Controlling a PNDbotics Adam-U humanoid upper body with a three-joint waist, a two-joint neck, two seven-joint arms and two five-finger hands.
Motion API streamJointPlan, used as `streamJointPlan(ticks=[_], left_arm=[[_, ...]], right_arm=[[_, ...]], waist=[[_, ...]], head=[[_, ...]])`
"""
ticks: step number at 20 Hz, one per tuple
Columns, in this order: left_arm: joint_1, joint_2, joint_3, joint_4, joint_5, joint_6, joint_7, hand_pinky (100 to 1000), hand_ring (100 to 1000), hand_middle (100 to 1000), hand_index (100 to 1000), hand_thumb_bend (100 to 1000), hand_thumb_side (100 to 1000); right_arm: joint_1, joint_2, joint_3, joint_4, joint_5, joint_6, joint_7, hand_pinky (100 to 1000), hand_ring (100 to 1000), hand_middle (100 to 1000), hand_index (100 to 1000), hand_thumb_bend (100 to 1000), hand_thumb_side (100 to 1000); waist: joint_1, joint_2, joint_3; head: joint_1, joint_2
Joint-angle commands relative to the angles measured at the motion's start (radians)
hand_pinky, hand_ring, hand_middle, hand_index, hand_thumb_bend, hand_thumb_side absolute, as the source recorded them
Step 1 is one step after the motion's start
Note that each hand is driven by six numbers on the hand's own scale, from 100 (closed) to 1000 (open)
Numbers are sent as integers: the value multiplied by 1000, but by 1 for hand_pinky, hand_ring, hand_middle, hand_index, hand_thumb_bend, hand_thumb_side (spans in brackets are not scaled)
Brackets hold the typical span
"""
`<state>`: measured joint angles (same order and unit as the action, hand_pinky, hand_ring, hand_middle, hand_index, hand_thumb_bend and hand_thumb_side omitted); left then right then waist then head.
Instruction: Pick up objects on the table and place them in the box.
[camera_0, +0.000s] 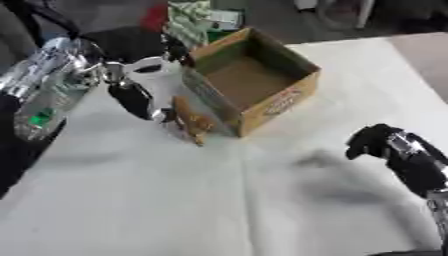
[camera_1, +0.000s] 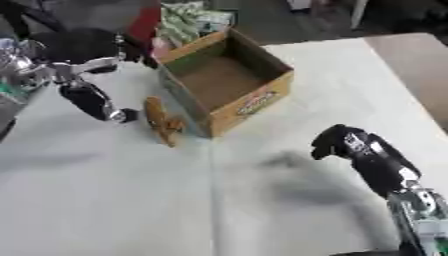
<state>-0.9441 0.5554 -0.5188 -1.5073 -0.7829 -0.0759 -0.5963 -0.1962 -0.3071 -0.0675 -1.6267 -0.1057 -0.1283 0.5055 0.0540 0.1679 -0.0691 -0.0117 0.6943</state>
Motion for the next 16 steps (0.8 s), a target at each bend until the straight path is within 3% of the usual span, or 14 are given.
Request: streamJointPlan(ticks=[1, 9, 16], left_arm=[[-27, -12, -1, 40, -21, -23, 5, 809, 804, 766, 875, 502, 275], [-21, -46, -9, 133, -47, -63, -2, 814, 809, 765, 870, 525, 259], [-8, -66, -10, 201, -67, -85, -17, 817, 808, 753, 858, 492, 284]], right_arm=[[-7, -19, -3, -8, 4, -1, 4, 617, 594, 581, 613, 100, 872], [-7, -18, -3, -9, 6, 2, 5, 617, 594, 581, 613, 100, 876], [-7, -17, -2, -10, 8, 3, 7, 617, 593, 581, 613, 100, 879]], waist=[[0, -14, -4], [5, -12, -15], [9, -10, -23]], head=[[1, 6], [1, 4], [2, 1]])
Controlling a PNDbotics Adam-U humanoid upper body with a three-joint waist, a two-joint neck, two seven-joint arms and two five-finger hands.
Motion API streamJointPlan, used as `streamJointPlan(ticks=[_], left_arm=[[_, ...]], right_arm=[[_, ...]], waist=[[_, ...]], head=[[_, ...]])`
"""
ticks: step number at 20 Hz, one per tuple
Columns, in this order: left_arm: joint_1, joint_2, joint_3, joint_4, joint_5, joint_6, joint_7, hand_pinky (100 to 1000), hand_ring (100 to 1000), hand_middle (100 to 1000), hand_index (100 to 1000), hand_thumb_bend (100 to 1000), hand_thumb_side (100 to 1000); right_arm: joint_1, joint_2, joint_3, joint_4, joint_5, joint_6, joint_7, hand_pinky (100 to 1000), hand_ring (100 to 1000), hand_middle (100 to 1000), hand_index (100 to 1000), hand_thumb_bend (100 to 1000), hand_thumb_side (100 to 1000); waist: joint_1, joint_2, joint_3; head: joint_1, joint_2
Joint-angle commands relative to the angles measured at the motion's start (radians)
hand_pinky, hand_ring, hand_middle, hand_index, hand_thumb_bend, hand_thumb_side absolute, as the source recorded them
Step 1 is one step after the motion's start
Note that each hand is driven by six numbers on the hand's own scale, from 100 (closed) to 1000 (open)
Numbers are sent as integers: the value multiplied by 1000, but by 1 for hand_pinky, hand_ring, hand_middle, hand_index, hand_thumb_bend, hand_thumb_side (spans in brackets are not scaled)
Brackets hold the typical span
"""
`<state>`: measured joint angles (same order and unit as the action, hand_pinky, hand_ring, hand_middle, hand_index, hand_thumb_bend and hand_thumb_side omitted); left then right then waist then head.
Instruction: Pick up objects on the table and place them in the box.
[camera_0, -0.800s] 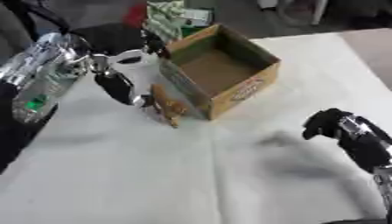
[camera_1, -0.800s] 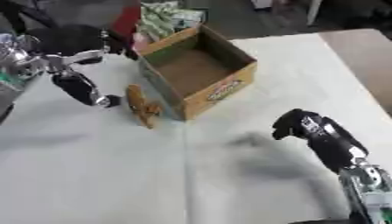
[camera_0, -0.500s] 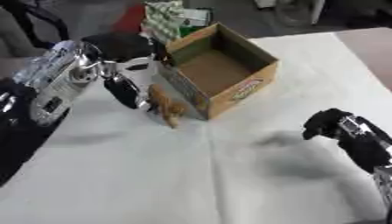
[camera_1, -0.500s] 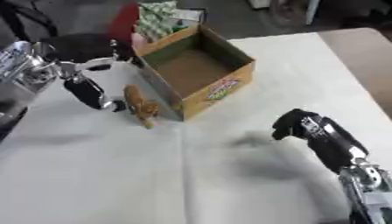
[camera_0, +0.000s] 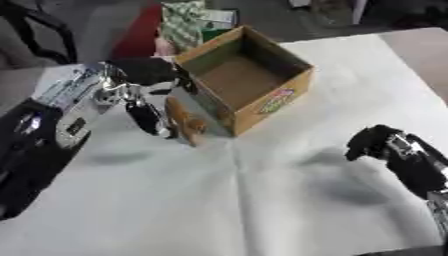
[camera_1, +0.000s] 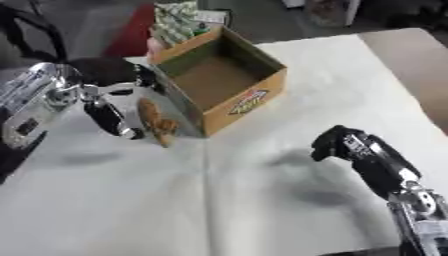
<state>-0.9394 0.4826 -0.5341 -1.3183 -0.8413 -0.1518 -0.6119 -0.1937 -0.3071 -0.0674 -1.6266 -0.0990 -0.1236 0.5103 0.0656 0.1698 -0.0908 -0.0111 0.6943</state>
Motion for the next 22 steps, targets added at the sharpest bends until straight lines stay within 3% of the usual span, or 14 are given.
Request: streamJointPlan(ticks=[1, 11, 22], left_arm=[[-12, 5, 6, 20, -12, -13, -1, 815, 808, 752, 856, 494, 284], [-9, -21, 22, 82, -100, -51, 23, 843, 826, 744, 839, 514, 288], [1, -51, 40, 152, -159, -81, 32, 842, 817, 724, 819, 419, 253]], right_arm=[[-10, -17, -2, -10, 2, -1, 3, 617, 593, 581, 613, 100, 879], [-14, -17, 1, -11, 3, 1, 7, 617, 593, 580, 613, 100, 882], [-16, -15, 2, -11, 3, 2, 10, 617, 593, 580, 613, 100, 885]], waist=[[-2, -12, -2], [4, -7, -15], [5, -2, -27]], head=[[2, 1], [5, -6], [9, -12]])
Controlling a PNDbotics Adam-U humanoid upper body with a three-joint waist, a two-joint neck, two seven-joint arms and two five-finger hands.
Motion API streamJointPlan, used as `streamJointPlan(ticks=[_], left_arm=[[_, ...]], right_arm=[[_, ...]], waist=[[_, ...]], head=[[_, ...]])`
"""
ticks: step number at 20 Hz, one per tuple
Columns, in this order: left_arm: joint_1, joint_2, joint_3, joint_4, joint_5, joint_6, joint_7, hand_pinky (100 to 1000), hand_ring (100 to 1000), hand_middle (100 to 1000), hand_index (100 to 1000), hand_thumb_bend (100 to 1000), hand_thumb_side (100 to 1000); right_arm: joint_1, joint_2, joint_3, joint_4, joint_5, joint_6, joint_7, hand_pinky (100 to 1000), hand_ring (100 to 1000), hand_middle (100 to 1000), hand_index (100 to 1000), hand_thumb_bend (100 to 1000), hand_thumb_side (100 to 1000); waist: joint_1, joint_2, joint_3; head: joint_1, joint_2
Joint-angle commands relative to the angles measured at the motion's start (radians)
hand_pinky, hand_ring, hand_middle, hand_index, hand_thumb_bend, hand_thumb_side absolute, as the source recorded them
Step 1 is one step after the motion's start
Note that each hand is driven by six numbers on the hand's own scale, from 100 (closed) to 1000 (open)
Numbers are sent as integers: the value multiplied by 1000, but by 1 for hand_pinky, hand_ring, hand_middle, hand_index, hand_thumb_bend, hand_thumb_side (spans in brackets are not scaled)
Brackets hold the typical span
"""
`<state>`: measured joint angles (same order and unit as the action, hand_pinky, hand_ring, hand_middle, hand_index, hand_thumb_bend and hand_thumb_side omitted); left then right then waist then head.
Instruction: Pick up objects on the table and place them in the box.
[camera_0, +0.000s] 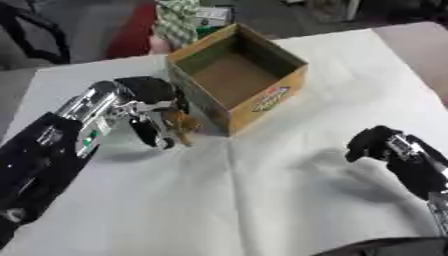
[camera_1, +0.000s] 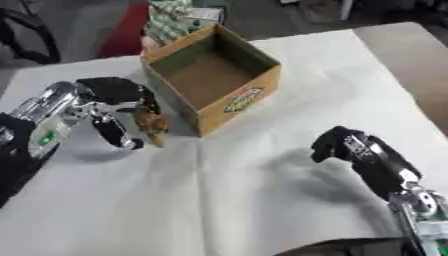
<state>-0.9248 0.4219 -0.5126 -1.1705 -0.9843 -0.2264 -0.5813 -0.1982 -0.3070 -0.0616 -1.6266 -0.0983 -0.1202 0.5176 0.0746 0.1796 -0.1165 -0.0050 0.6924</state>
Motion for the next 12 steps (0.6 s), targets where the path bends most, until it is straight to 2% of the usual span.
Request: streamJointPlan(ticks=[1, 5, 6, 11, 12], left_arm=[[-11, 8, 21, 10, -21, -9, 5, 842, 816, 721, 816, 410, 252], [-5, 0, 25, 21, -48, -20, 30, 841, 810, 710, 804, 373, 244], [-4, -2, 25, 22, -57, -25, 38, 825, 794, 691, 787, 321, 234], [-4, -12, 29, 35, -86, -49, 73, 763, 735, 627, 736, 198, 217], [-4, -12, 31, 37, -89, -52, 78, 737, 701, 598, 711, 143, 213]], right_arm=[[-12, -15, -4, -11, 2, -1, 3, 617, 593, 580, 613, 100, 886], [-13, -14, -3, -11, 2, -1, 5, 617, 593, 579, 613, 100, 887], [-14, -13, -3, -11, 2, -1, 5, 617, 593, 579, 613, 100, 888], [-13, -13, -5, -11, 3, -1, 5, 617, 593, 578, 613, 100, 888], [-13, -13, -5, -11, 3, -1, 5, 617, 593, 577, 613, 100, 888]], waist=[[-4, -11, -2], [-5, -9, -6], [-5, -9, -7], [-6, -7, -9], [-6, -7, -9]], head=[[3, -10], [4, -12], [5, -12], [5, -10], [5, -10]])
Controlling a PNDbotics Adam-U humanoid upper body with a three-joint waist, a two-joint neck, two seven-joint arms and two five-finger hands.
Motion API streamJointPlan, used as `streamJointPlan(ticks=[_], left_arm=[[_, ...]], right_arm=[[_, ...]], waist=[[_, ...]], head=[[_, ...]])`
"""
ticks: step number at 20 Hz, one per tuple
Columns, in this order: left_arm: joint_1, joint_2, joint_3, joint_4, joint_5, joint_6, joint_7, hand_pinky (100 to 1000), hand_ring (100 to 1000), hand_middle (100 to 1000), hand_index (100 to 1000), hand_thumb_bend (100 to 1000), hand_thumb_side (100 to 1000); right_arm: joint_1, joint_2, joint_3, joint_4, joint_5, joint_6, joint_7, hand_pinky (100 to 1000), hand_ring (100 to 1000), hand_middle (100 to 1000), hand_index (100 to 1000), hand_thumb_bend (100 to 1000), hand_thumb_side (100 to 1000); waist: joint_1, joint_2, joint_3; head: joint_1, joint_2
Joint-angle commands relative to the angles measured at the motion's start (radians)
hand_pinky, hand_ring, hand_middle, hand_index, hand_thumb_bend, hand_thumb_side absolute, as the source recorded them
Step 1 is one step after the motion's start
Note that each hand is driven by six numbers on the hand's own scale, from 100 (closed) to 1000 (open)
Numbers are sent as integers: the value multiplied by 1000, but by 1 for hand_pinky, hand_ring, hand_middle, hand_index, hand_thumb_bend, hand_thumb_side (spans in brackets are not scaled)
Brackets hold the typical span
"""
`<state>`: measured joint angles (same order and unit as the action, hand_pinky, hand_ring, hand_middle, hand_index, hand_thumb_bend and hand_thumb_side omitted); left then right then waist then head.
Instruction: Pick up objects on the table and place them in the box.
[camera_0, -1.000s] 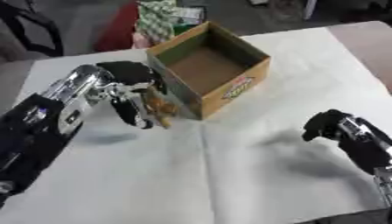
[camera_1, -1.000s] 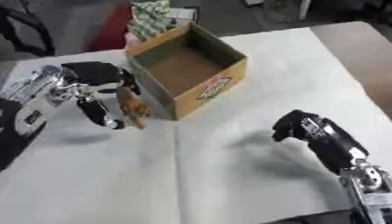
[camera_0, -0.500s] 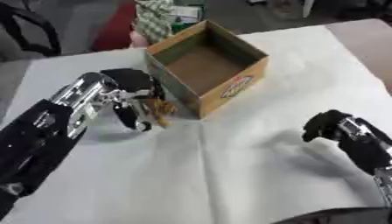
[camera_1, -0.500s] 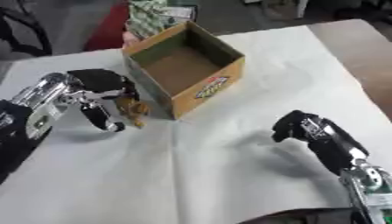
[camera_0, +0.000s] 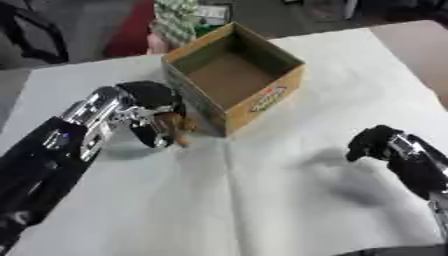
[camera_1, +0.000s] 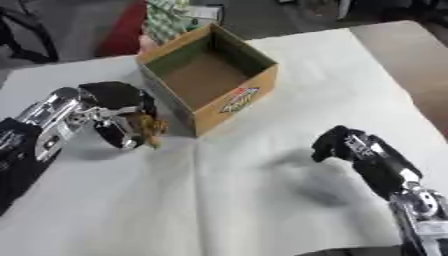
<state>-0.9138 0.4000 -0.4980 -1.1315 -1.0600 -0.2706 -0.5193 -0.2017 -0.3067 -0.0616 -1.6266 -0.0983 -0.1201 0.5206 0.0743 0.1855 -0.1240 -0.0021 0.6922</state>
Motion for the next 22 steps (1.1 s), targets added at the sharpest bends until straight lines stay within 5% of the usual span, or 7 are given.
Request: streamJointPlan(ticks=[1, 11, 22], left_arm=[[-16, 10, 18, -1, -15, -10, 21, 708, 667, 568, 685, 100, 210], [-32, 38, 29, -40, -6, -1, 19, 409, 312, 254, 381, 100, 198], [-73, 125, 39, -181, 19, 27, -97, 362, 244, 179, 314, 100, 174]], right_arm=[[-9, -13, -5, -10, 3, -1, 2, 617, 593, 577, 613, 100, 888], [-5, -13, -8, -9, 4, 0, -1, 617, 593, 576, 613, 100, 887], [1, -19, -12, -7, 8, 1, -4, 617, 593, 576, 613, 100, 885]], waist=[[-5, -13, -1], [-5, -18, 6], [1, -26, 16]], head=[[1, -10], [-6, -9], [-20, -6]])
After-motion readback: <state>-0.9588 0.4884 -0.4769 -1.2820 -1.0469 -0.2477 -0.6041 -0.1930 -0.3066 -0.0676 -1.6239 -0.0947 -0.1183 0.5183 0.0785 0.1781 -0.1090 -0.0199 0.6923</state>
